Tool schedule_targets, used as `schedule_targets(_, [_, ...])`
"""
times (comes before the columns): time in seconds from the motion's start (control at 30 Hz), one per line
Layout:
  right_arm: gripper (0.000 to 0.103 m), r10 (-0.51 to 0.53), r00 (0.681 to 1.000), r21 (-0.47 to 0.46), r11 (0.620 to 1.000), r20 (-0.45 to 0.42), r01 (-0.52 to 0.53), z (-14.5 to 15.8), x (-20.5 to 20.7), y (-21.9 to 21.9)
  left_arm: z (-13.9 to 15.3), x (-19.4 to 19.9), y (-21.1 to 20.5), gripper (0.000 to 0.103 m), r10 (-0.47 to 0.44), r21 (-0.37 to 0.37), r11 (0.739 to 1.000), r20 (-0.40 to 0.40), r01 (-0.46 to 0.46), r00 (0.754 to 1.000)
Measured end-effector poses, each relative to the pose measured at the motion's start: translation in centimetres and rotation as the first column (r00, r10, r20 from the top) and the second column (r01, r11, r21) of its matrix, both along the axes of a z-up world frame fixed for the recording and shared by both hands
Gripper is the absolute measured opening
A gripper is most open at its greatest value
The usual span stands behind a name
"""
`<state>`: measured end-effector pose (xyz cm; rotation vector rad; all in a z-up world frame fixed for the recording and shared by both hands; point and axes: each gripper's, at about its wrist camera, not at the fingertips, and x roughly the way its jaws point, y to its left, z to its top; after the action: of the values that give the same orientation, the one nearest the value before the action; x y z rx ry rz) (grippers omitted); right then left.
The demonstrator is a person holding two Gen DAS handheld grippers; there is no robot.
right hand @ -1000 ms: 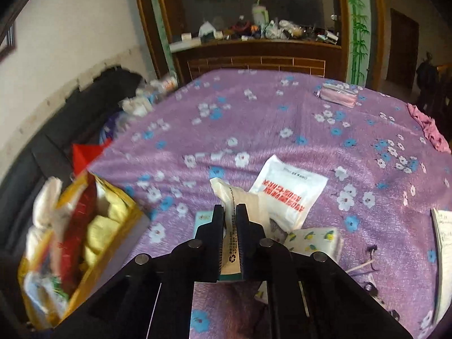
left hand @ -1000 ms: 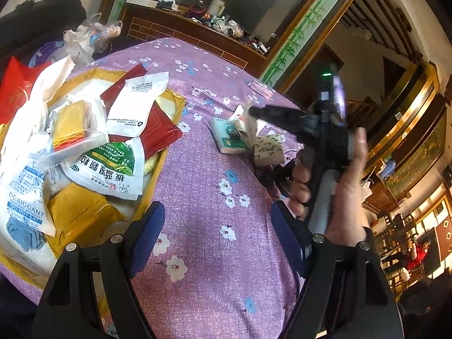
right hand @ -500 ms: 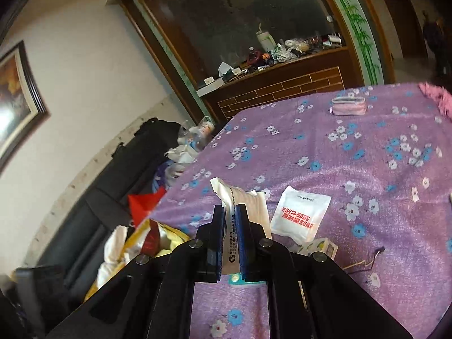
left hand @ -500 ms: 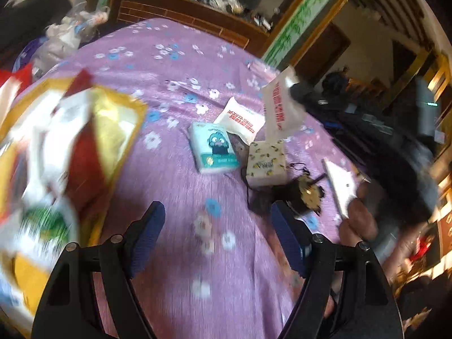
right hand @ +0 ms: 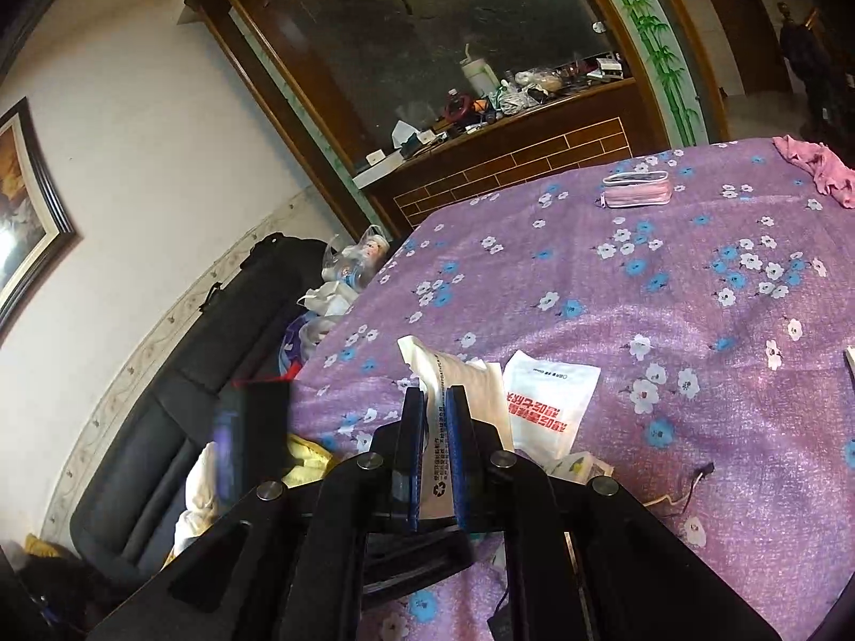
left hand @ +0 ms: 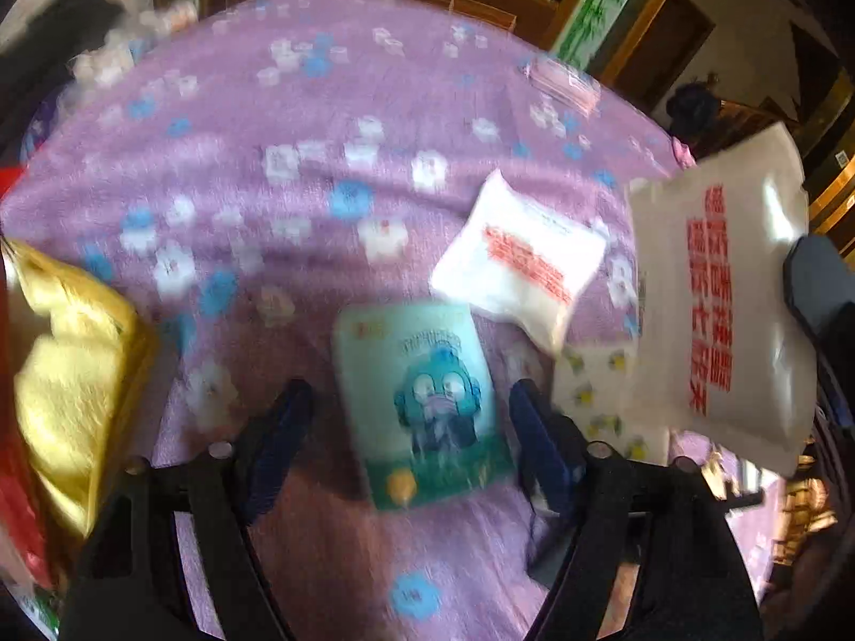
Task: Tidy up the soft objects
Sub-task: 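Grasp the teal cartoon packet with the left tool while the right tool grasps a white printed strip, then carry the teal cartoon packet and white strip into the box and open both tools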
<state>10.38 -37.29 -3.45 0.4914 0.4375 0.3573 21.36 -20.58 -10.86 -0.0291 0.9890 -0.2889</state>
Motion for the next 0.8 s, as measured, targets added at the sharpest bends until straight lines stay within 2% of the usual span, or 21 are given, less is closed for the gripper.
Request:
schedule_targets(0.07, [0.008,-0.003,1.000,0.000,1.000,0.002,0.003,0.1,-0.1,0.1,0.0,-0.2,0.0,0.048,0.004,0.021,1.000,0.006,-0.004,1.000])
schedule_targets(0.13, [0.008,-0.003,1.000,0.000,1.000,0.001,0.003,0.1,-0.1,0.2,0.1,-0.4,0.4,0.038,-0.005,0.001,1.000,-0.013,0.005,1.000])
schedule_targets(0.33, [0.008,0.005,1.000,-0.002,1.000,0.013,-0.005,0.0,-0.4,0.4,1.9,-3.9,3.2,0.036,-0.002,-0.105,0.994,0.021,0.004,1.000])
schedule_targets(0.53, [0.008,0.046,0.997,-0.025,0.999,0.064,-0.044,0.3,-1.0,1.8,4.4,-10.9,7.6,0.036,-0.028,-0.192,0.980,0.103,0.047,0.994])
schedule_targets(0.67, [0.008,0.106,0.989,-0.040,0.994,0.103,-0.102,0.4,-1.6,3.2,6.4,-15.3,12.4,0.036,0.041,-0.230,0.973,0.178,0.001,0.983])
schedule_targets(0.8, [0.008,0.187,0.971,-0.069,0.982,0.151,-0.178,1.2,-2.9,5.9,7.9,-17.7,17.8,0.036,0.134,-0.228,0.970,0.226,-0.081,0.965])
